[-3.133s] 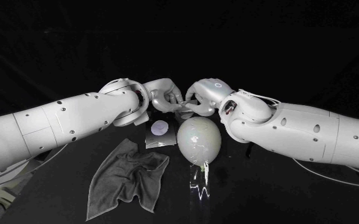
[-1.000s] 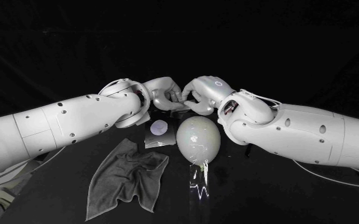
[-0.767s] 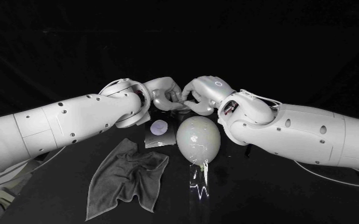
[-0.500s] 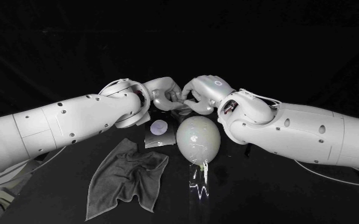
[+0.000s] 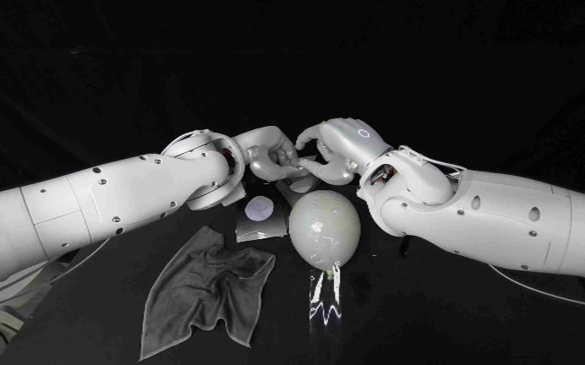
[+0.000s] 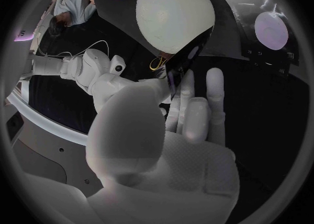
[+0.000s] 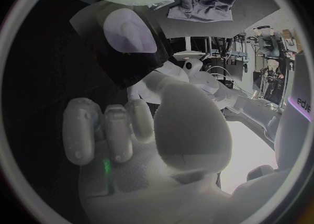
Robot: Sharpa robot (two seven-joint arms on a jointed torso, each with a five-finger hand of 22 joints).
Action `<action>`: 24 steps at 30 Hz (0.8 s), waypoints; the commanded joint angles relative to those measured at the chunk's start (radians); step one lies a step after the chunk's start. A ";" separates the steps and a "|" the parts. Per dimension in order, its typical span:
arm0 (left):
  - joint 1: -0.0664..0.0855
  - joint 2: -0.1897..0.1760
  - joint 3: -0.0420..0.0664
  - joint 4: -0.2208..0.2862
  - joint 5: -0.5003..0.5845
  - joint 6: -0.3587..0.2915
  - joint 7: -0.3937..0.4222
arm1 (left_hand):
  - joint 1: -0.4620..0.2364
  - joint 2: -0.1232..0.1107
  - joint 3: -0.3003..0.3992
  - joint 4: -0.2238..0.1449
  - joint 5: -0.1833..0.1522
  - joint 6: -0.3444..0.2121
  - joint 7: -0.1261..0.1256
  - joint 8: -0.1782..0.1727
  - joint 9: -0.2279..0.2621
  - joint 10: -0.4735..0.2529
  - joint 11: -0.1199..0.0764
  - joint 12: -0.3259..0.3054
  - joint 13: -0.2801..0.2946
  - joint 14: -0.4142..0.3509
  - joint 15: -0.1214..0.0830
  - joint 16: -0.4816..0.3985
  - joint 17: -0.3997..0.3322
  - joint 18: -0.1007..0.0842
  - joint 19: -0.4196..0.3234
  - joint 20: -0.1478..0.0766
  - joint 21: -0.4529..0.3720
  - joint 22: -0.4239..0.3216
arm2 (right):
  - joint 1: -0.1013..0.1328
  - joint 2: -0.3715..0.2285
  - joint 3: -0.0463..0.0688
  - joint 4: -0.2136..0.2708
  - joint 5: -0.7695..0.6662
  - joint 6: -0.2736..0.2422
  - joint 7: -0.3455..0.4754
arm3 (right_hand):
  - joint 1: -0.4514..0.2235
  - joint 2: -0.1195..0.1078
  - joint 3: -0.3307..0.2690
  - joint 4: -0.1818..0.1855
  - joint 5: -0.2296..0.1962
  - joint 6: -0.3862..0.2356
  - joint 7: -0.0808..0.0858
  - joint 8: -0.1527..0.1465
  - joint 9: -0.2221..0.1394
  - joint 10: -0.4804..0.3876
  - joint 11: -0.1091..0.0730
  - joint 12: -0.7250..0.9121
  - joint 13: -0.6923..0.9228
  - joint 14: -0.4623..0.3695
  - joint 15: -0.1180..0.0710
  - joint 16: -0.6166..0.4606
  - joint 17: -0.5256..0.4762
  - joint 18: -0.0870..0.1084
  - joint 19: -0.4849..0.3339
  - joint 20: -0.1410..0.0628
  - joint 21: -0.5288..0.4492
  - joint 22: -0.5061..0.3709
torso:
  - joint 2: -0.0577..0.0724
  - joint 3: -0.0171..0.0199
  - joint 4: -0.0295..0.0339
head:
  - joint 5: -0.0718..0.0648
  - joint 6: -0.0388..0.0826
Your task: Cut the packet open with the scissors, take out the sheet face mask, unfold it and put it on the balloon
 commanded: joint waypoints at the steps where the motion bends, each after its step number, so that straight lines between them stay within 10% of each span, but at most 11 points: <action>1: 0.001 -0.001 0.001 0.006 0.026 0.005 -0.004 | -0.007 -0.001 0.008 -0.001 0.003 0.007 -0.001 0.022 0.018 0.027 -0.017 0.005 0.002 0.006 -0.001 0.004 0.006 0.011 0.008 -0.003 0.006 0.002 | -0.001 -0.012 0.000 0.020 -0.024 -0.106 0.085 | 0.028 0.003 0.007 -0.017 0.002 0.004 -0.009 -0.001 -0.001 0.004 0.000 0.008 0.128 0.104 0.006 0.005 0.263 0.014 0.012 0.010 0.009 0.211 | 0.000 0.0006 -0.0001 | 0.001 0.001; 13: 0.001 -0.003 0.001 0.014 0.033 0.005 -0.008 | -0.019 -0.017 0.043 -0.023 0.003 0.010 -0.002 0.035 0.023 0.037 -0.020 0.004 0.000 0.016 -0.004 0.011 0.026 0.011 0.013 -0.009 0.017 0.007 | -0.013 -0.034 -0.001 0.052 -0.052 -0.107 0.111 | 0.067 0.042 0.013 -0.032 0.001 0.168 -0.054 0.062 0.015 0.042 -0.037 0.077 0.174 0.104 -0.024 0.005 0.263 0.007 0.038 -0.003 0.054 0.226 | 0.001 0.0009 0.0002 | 0.003 0.001; 24: 0.001 -0.003 0.002 0.018 0.041 -0.007 -0.013 | -0.041 -0.033 0.082 -0.043 0.003 0.012 -0.003 0.045 0.026 0.046 -0.022 0.005 -0.001 0.023 -0.006 0.015 0.038 0.011 0.016 -0.013 0.029 0.013 | -0.026 -0.033 -0.003 0.057 -0.048 0.020 0.030 | 0.003 0.071 -0.016 0.029 0.002 0.185 -0.078 0.067 0.012 0.069 -0.059 0.123 0.206 0.104 -0.045 0.005 0.263 -0.002 0.060 -0.023 0.093 0.237 | 0.000 0.0001 0.0005 | 0.003 0.000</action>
